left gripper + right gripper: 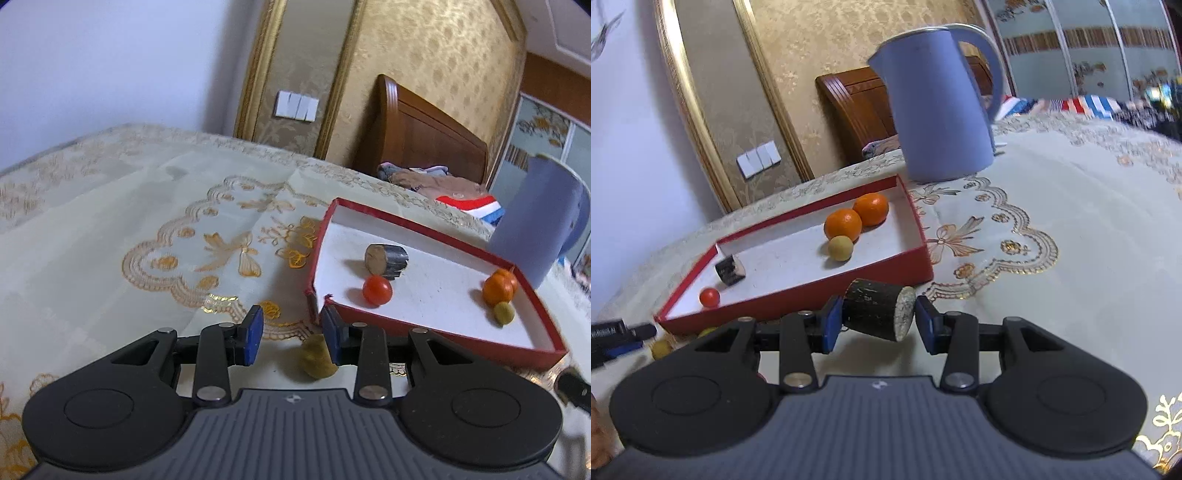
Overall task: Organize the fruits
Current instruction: 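Close the left gripper on the potato while the right gripper grasps the eggplant piece, then lift the potato with the left gripper while the right gripper lifts the eggplant piece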
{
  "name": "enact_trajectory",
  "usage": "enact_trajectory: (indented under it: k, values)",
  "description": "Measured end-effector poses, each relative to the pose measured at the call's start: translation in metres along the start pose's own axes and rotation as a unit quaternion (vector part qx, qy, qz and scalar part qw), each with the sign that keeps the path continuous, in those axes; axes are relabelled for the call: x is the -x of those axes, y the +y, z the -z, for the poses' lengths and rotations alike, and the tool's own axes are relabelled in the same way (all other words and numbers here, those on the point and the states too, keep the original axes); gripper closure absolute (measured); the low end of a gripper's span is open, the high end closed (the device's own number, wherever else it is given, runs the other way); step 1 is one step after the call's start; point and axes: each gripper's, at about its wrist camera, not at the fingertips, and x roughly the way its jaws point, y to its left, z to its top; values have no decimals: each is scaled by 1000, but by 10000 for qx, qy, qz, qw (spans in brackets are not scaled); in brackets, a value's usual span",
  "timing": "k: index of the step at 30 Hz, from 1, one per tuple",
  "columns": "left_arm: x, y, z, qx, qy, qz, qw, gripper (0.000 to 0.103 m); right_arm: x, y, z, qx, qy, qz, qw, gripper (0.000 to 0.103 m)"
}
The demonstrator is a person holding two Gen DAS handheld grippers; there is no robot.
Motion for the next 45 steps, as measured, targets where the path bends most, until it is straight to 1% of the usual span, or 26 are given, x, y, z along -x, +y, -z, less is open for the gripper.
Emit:
enact_trajectory:
  k: [2,4,8,11,12,13,14,16,17,20,24,28,30,32,33,35,38,40,45]
  values:
    - [-3,4,-1,120,72,-6,9999,69,-5,-5,0,-127,169,-50,9998,63]
    - [-4,5,-1,118,132,59,9998,70,-9,-6,-1,-176,273,-51,9995,63]
    - [-1,-8,4,-263,18,-47,9996,69,-9,-4,0,-119,251,-58,9996,63]
    - [3,-15,6,-460,-14,206,9987,69,-9,-6,0,-171,249,-59,9995,63]
    - [5,-17,7,-532,-56,149,9985,68,-9,-6,0,-180,246,-63,9995,63]
    - [4,-19,8,-607,-55,75,9981,66,-8,-6,0,-177,241,-66,9995,63]
    - [3,-20,9,-660,-11,49,9978,61,-8,-6,0,-161,238,-70,9996,63]
    - [3,-20,9,-661,85,208,9976,56,-8,-6,0,-137,223,-73,9996,63]
    - [3,-20,10,-667,112,260,9974,56,-8,-6,0,-137,224,-68,9996,63]
    - [6,-20,12,-725,77,236,9971,56,-10,-5,0,-134,267,-53,9995,63]
    - [7,-20,12,-678,115,442,9967,56,-10,-5,0,-115,278,-46,9995,63]
    - [7,-26,15,-879,178,558,9944,56,-9,-6,0,-143,274,-89,9995,63]
    - [12,-32,18,-1059,73,662,9921,55,-7,-11,-1,-255,270,-199,9991,63]
    - [15,-39,22,-1275,-61,543,9903,54,-4,-17,-1,-417,241,-271,9985,63]
    - [14,-43,24,-1409,-74,431,9891,54,-4,-19,-1,-458,231,-280,9983,63]
    - [12,-46,26,-1550,-81,334,9873,54,-4,-18,-1,-451,253,-347,9981,63]
    - [9,-49,28,-1683,-81,124,9856,54,-1,-20,-1,-511,170,-371,9979,63]
    - [6,-48,27,-1673,-16,159,9858,53,-2,-22,-1,-542,225,-414,9974,63]
    - [4,-49,29,-1756,94,244,9841,53,-4,-20,0,-490,262,-367,9978,63]
